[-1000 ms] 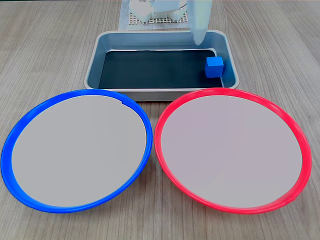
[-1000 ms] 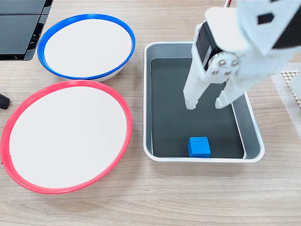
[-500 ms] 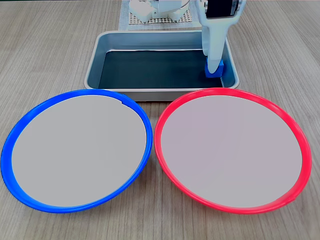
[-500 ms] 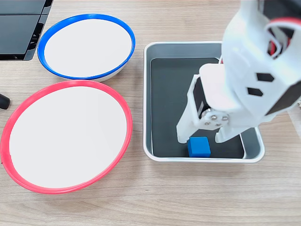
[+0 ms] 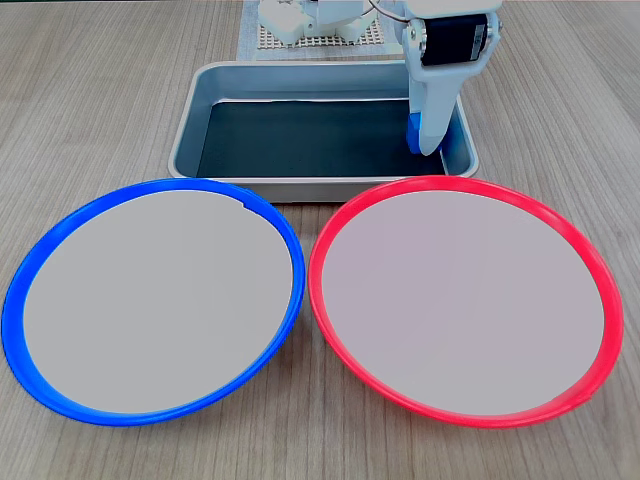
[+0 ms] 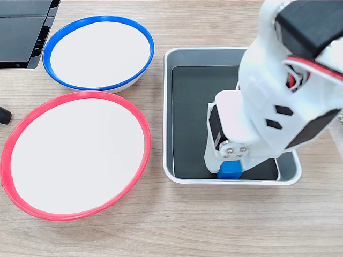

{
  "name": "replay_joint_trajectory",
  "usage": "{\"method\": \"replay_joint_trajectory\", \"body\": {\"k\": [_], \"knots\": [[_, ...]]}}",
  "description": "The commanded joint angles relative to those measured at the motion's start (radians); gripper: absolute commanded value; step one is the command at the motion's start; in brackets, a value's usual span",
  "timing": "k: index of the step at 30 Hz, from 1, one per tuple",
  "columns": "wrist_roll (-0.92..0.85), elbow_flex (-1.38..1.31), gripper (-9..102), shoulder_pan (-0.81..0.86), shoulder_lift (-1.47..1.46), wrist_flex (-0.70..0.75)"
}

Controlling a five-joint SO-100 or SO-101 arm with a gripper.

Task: Move a blue block from tray to blue dish

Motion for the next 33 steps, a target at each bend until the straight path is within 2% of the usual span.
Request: {"method": "replay_joint_trajectory", "body": {"k": [1, 6, 11, 15, 17, 21, 28, 29, 33], "knots": [[-0.025, -0.04, 0, 0.011, 0.015, 0.011], [-0.052, -0.109, 0, 0.072, 0.087, 0.135], [-0.127, -0.216, 0, 0.212, 0.198, 0.229], [-0.255, -0.287, 0, 0.347, 0.253, 0.199], [-0.33, -0.298, 0, 0.413, 0.261, 0.118], [-0.529, -0.279, 0, 0.548, 0.209, -0.222], [-0.894, -0.27, 0, 0.624, -0.015, -0.658], [-0.953, -0.278, 0, 0.635, -0.072, -0.701], [-1.121, -0.336, 0, 0.657, -0.232, -0.681]]}}
